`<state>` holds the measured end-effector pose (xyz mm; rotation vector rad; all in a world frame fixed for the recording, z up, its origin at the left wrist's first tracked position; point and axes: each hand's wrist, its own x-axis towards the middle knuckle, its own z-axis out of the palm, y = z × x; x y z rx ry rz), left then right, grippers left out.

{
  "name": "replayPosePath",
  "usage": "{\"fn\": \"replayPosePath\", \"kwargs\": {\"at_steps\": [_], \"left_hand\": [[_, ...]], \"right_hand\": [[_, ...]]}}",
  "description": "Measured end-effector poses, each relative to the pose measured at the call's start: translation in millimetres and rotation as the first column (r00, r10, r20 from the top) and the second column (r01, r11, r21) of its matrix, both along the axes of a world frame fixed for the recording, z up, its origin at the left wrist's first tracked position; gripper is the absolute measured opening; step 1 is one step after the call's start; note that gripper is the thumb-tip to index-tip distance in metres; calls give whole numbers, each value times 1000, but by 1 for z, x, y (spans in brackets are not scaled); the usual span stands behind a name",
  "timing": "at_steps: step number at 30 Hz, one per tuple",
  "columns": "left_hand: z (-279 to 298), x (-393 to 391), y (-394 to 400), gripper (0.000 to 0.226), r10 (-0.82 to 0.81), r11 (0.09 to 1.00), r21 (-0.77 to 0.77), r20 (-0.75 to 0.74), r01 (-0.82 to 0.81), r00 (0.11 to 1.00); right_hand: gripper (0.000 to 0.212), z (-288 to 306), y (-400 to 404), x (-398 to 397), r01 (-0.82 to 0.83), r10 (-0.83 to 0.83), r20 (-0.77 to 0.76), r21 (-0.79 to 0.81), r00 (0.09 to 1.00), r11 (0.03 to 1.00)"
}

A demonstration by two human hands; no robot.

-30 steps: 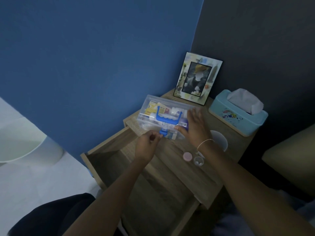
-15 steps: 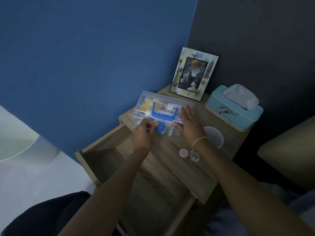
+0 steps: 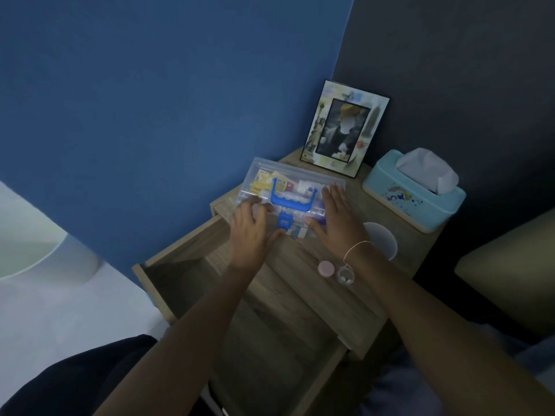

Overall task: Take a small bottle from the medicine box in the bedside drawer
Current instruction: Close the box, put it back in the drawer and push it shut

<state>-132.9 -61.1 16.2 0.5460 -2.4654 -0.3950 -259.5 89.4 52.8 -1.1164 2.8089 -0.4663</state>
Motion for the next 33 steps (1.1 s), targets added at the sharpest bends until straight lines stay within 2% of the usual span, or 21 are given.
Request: {"fn": "replayPosePath", "kwargs": {"at_steps": [6, 13, 16, 20, 22, 23, 25, 27, 30, 33], "left_hand": [[7, -7, -12, 61, -18, 977, -211, 68, 32, 998], [6, -10, -15, 66, -25, 978, -204, 45, 34, 999], [3, -5, -13, 73, -42, 995, -87, 26, 44, 999], [7, 1, -19, 86, -67, 984, 163, -22, 69, 998], [10, -1, -30, 85, -87, 966, 241, -37, 94, 995], [11, -4, -36, 84, -94, 954, 282, -42, 102, 995], [12, -10, -44, 84, -98, 900, 420, -60, 114, 993], [12, -16, -50, 83, -86, 815, 570, -66, 108, 994], [10, -25, -56, 72, -61, 729, 680, -51, 79, 997], [11, -28, -58, 48, -73, 675, 725, -119, 137, 990]], "right_hand": [[80, -3, -1, -2, 0, 0, 2, -3, 1000, 1000], [81, -5, -1, -1, 13, -13, -6, -15, 1000, 1000], [80, -7, 0, 1, 13, -13, -8, -4, 1000, 1000], [83, -1, -2, -4, 8, -10, 66, 24, 998, 1000], [82, 5, -8, -4, 61, -62, 95, 10, 994, 998], [79, 8, -11, -2, 118, -112, 105, -51, 988, 992], [74, 11, -22, 5, 275, -245, 148, -238, 958, 931], [73, 10, -35, 11, 437, -381, 218, -350, 898, 829], [72, 5, -48, 14, 621, -521, 341, -373, 783, 689], [63, 0, -53, 12, 689, -568, 390, -413, 724, 595]]}}
